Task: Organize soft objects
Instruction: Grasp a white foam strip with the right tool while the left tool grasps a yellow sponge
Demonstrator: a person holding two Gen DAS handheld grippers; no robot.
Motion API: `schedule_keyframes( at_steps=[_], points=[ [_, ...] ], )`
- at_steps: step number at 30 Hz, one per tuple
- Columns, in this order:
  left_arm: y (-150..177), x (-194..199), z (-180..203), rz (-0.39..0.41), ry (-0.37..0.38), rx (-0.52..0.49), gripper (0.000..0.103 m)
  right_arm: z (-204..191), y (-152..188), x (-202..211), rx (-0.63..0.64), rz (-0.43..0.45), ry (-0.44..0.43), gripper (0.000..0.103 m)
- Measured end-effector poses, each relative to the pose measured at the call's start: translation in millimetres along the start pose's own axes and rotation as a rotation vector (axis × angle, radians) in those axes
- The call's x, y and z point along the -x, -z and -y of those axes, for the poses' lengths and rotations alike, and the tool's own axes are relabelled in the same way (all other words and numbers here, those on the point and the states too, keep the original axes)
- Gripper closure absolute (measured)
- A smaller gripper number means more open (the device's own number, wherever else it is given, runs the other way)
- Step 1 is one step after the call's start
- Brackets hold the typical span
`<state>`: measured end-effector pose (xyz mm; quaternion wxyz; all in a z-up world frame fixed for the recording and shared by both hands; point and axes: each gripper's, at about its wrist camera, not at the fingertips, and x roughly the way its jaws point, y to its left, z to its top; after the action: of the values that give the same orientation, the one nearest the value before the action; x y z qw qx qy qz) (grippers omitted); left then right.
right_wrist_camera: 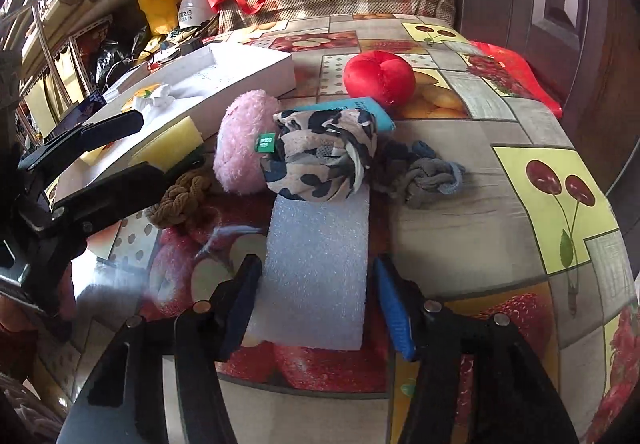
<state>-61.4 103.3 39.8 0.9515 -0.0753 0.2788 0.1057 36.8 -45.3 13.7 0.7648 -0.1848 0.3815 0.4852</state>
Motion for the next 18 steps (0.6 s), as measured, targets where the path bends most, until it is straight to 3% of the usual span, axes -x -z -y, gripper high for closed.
schedule_keyframes(
  at_steps=[4,9,11,14,15,18],
  points=[
    [5,-13,6,-0.095,0.156,0.074,0.001,26,-1,6,-0.072,0.016,0.005,0.045],
    [11,-3,35,-0.116,0.299,0.058,0.001,36,0,10,-0.119,0.028,-0.036,0.045],
    [11,9,40,-0.076,0.292,0.044,0.001,34,-1,10,-0.115,0.029,-0.037,0.045],
    [11,19,23,-0.026,0.243,0.105,0.001,33,-2,10,-0.111,0.03,-0.044,0.046],
    [11,19,15,-0.029,0.217,0.127,0.001,34,-2,11,-0.111,0.033,-0.05,0.051],
    [13,9,-5,-0.083,0.155,0.189,0.004,36,-1,13,-0.12,0.051,-0.057,0.052]
  ],
)
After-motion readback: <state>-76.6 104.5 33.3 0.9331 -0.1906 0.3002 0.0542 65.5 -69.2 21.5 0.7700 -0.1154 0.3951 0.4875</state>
